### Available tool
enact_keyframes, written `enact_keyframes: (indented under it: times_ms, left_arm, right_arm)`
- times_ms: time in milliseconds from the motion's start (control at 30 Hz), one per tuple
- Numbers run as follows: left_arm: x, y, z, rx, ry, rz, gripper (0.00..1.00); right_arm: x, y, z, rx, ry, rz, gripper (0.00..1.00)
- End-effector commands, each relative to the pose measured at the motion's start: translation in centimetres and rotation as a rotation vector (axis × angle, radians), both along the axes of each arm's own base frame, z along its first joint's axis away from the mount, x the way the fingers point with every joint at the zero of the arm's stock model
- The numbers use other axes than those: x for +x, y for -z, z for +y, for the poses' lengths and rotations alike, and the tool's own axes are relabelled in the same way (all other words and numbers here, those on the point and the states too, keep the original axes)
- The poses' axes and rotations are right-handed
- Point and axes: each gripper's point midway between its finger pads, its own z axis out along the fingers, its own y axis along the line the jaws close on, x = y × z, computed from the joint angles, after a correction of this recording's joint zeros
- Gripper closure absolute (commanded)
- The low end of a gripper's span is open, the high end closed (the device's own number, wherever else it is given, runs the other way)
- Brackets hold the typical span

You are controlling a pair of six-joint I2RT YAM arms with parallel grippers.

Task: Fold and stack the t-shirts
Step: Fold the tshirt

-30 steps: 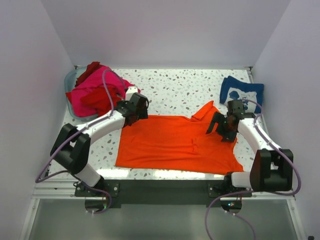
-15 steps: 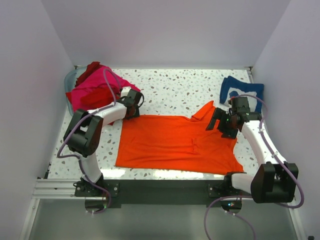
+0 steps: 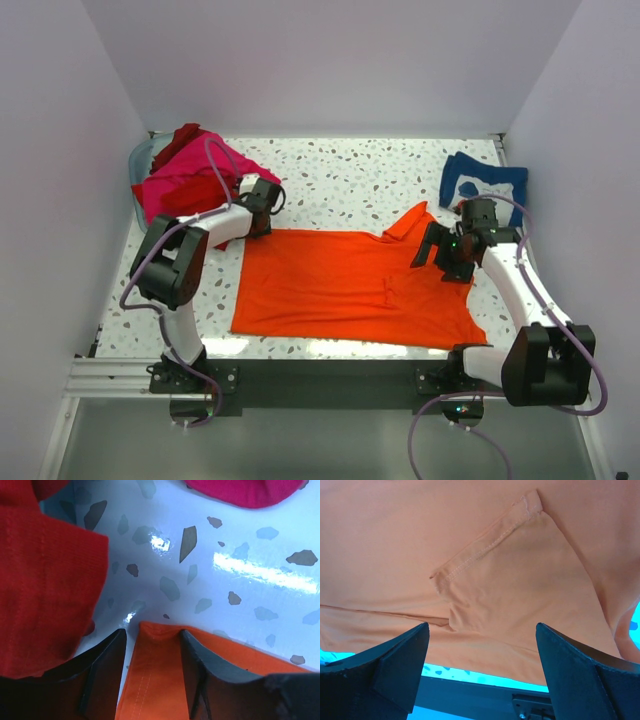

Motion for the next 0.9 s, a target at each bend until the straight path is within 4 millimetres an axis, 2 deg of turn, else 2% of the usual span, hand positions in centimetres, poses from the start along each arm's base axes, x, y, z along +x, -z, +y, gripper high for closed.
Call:
enact_keyframes:
  times_ms: [0,367,433,567,733,800,833,867]
  left_arm:
    - [1.4,-0.1,0.8,0.010,-0.011,-0.028,0.49]
    - [1.5,0.0,1.3,0.015,-0.006,-0.026,0.62]
    - [1.5,0.0,1.3,0.014,-0.001,-0.028,0.62]
    - [1.5,0.0,1.1,0.007,0.007,-0.030,0.70]
    - [1.4,-0.2,0.9,-0.006,0.017,-0.036,0.80]
    - [1.3,-0.3,0.9,-0.012,0.019,-0.039,0.87]
    - [1.2,-0.5,0.9,-0.013,0.019,-0.043,0.89]
    - [1.1,-0.7,0.9,-0.017,0.020,-0.049,0.92]
  right_arm:
    - [-0.5,-0.1,0.3,0.017,-0.030,-0.005,0.10]
    - [-0.5,0.0,0.4,0.019,-0.033,-0.002,0.10]
    - [-0.3,-0.1,0.3,0.018,-0.031,-0.007,0.10]
    - [0.6,-0.6,0.4,0.019,-0.028,-0.015,0.10]
    - [3.5,-1.5,0.2,0.014,-0.015,-0.028,0.10]
    - [5.4,-2.5,0.1,0.011,-0.004,-0.058,0.10]
    - [6.0,-2.0,0.0,0.003,0.002,-0.038,0.10]
    - [7.3,-2.9,-0.4,-0.018,0.022,-0.066,0.10]
